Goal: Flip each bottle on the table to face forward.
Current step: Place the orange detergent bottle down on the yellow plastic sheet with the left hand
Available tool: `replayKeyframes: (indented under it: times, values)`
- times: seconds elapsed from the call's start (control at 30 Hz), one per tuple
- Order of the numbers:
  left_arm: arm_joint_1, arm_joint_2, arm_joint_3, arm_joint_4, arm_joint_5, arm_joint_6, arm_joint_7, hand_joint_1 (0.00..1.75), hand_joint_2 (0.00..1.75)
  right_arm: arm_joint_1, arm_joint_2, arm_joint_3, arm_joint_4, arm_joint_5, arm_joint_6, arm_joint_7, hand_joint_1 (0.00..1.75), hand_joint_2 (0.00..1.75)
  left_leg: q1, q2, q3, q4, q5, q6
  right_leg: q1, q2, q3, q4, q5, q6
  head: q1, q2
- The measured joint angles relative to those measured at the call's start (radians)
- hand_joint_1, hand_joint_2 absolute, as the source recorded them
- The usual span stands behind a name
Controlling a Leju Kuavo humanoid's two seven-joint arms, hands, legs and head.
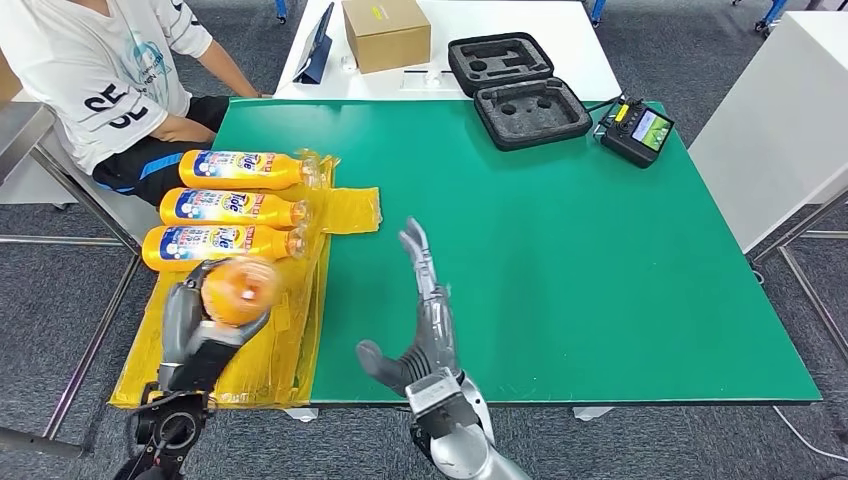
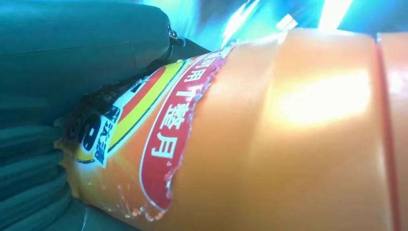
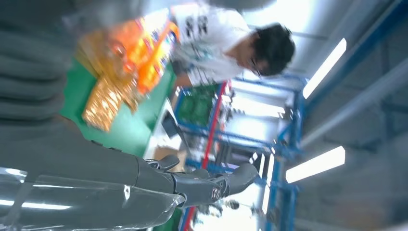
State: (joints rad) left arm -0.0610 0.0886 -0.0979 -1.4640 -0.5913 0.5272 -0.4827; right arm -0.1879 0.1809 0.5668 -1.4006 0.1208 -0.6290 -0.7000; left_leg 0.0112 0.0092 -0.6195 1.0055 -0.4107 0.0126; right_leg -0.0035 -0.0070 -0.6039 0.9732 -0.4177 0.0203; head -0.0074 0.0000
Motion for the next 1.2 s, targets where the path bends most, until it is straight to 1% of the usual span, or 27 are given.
replayKeyframes:
  times: [0.07,0.1,0.17,0.27,0.4,0.53,0.6,0.73,0.9,1.1,1.2]
  values:
    - [-0.021,0.037,-0.004,0.025,-0.278,0.01,0.098,1.75,1.75,0.001,-0.009,0.008,-0.023,0.004,-0.022,0.0,0.0,1.75,0.0,0.0,0.0,0.0,0.0,0.0,0.0,0.0,0.0,0.0,0.0,0.0,0.0,0.0]
    - [-0.03,0.053,-0.007,0.039,-0.366,0.0,0.132,1.75,1.75,0.001,-0.013,0.012,-0.031,0.005,-0.027,0.0,0.0,1.75,0.0,0.001,0.0,0.0,0.0,0.0,0.0,0.0,0.0,0.0,0.0,0.0,0.0,0.0]
    - [-0.045,0.078,-0.018,0.064,-0.458,-0.026,0.17,1.75,1.75,0.001,-0.019,0.021,-0.045,0.004,-0.03,0.0,0.0,1.75,0.0,0.001,0.0,0.0,0.0,0.0,0.0,0.0,0.0,0.0,0.0,0.0,0.0,0.0]
    - [-0.063,0.104,-0.042,0.098,-0.508,-0.081,0.192,1.75,1.75,0.001,-0.024,0.027,-0.058,-0.002,-0.03,0.0,0.0,1.75,0.0,0.001,0.0,0.0,0.0,0.0,0.0,0.0,0.0,0.0,0.0,0.0,0.0,0.0]
    - [-0.081,0.125,-0.076,0.134,-0.536,-0.151,0.203,1.75,1.75,0.001,-0.027,0.028,-0.068,-0.008,-0.026,0.0,0.0,1.75,0.0,0.001,0.0,0.0,0.0,0.0,0.0,0.0,0.0,0.0,0.0,0.0,0.0,0.0]
    - [-0.104,0.138,-0.116,0.172,-0.552,-0.258,0.207,1.75,1.75,0.002,-0.028,0.028,-0.07,-0.014,-0.014,0.0,0.0,1.75,0.0,0.0,0.0,0.0,0.0,0.0,0.0,0.0,0.0,0.0,0.0,0.0,0.0,0.0]
    - [-0.119,0.14,-0.136,0.194,-0.554,-0.292,0.204,1.75,1.75,0.003,-0.028,0.028,-0.07,-0.015,-0.01,0.0,0.0,1.75,0.0,0.0,0.0,0.0,0.0,0.0,0.0,0.0,0.0,0.0,0.0,0.0,0.0,0.0]
    - [-0.16,0.143,-0.173,0.242,-0.564,-0.338,0.197,1.75,1.75,0.008,-0.028,0.028,-0.07,-0.016,0.001,0.0,0.0,1.75,0.0,0.0,0.0,0.0,0.0,0.0,0.0,0.0,0.0,0.0,0.0,0.0,0.0,0.0]
    - [-0.234,0.142,-0.216,0.321,-0.549,-0.378,0.187,1.75,1.75,0.015,-0.027,0.028,-0.07,-0.013,0.023,0.0,0.0,1.75,0.0,-0.001,0.0,0.0,0.001,0.0,0.0,-0.001,0.001,0.0,0.0,0.0,0.0,0.0]
    - [-0.295,0.135,-0.236,0.387,-0.506,-0.418,0.199,1.75,1.75,0.019,-0.023,0.028,-0.06,-0.014,0.051,0.0,0.0,1.75,0.0,-0.001,0.001,0.0,0.001,0.0,0.0,-0.001,0.002,0.0,0.0,0.0,0.0,0.0]
    - [-0.327,0.131,-0.243,0.422,-0.475,-0.476,0.203,1.74,1.75,0.019,-0.017,0.027,-0.051,-0.015,0.066,0.0,0.0,1.75,0.0,-0.001,0.002,0.0,0.001,0.0,0.0,-0.001,0.003,0.0,0.0,0.0,0.0,0.0]
